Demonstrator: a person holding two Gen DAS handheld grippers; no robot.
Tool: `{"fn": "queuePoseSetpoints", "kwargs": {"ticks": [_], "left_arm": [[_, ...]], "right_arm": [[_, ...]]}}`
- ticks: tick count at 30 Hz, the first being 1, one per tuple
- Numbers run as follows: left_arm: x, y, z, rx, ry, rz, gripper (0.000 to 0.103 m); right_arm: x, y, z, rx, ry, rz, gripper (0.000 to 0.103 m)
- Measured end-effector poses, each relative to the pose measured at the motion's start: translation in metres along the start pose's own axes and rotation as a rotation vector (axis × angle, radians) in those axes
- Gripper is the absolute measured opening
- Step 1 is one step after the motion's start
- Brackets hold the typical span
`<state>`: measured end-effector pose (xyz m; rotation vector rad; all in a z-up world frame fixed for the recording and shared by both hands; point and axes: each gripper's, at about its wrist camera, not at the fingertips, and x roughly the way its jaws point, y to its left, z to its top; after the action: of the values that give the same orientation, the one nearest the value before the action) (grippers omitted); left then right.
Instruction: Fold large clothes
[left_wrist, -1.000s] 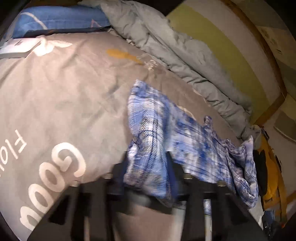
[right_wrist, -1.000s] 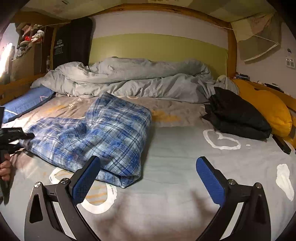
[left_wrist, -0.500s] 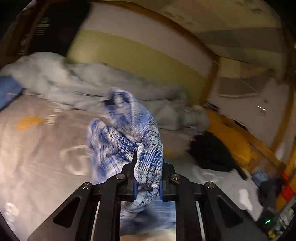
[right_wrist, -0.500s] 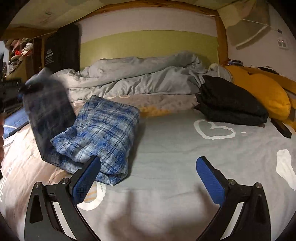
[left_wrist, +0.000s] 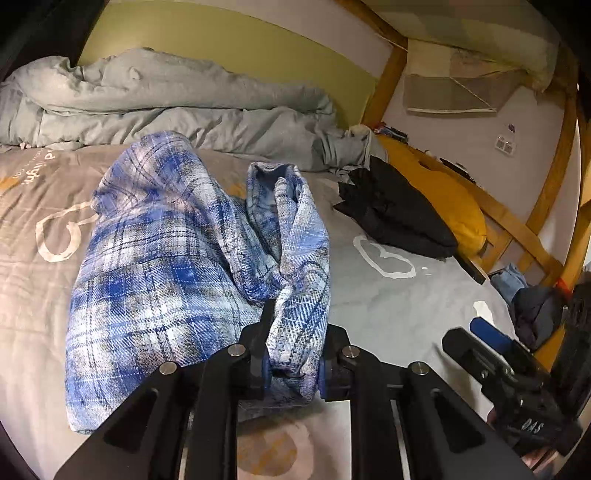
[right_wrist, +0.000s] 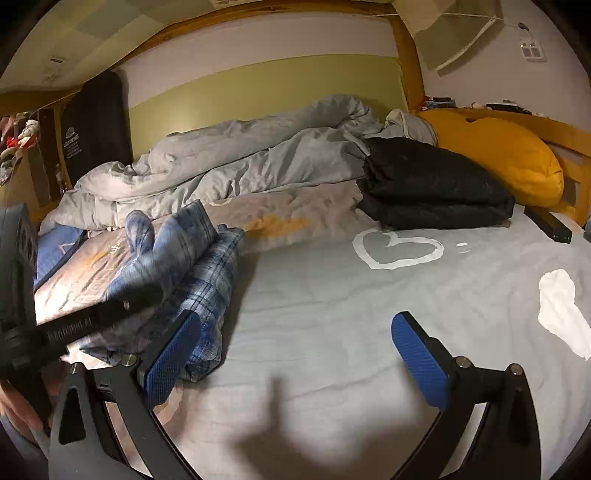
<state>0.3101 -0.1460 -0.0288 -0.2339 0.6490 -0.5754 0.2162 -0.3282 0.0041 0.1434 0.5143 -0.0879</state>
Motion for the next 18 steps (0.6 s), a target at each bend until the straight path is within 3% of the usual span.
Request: {"fn": "queuePoseSetpoints", "kwargs": {"ticks": [3,5,7,10,14,18], "left_arm": [[-0.009,-0.001,-0.005,0.0,-0.008,-0.024,0.04],[-0.021,-0.006,-0.011,0.018,-0.03,-0.028,0.067],[-0.035,-0.012,-0.014,0.049,-0.067,-0.005,0.083],[-0.058,-0.012,-0.019,0.06,-0.121,0.04,0.086],[-0.081,0.013,-0.021,-0.054,-0.168,0.077,0.086],[-0.086,0.052,-0.019,-0.151,-0.182,0.161,0.086]], "right_arm": [[0.001,0.001,0.0,-0.004,0.002,-0.001,0.102],[0.001,0.001,0.0,-0.009,0.001,-0.005,0.102],[0.002,0.001,0.0,-0.012,0.001,-0.006,0.102],[0.003,0.001,-0.001,-0.011,0.004,-0.009,0.102],[0.003,0.003,-0.003,-0.019,0.006,-0.009,0.102],[0.001,0.006,-0.001,-0.039,-0.001,-0.007,0.102]]}}
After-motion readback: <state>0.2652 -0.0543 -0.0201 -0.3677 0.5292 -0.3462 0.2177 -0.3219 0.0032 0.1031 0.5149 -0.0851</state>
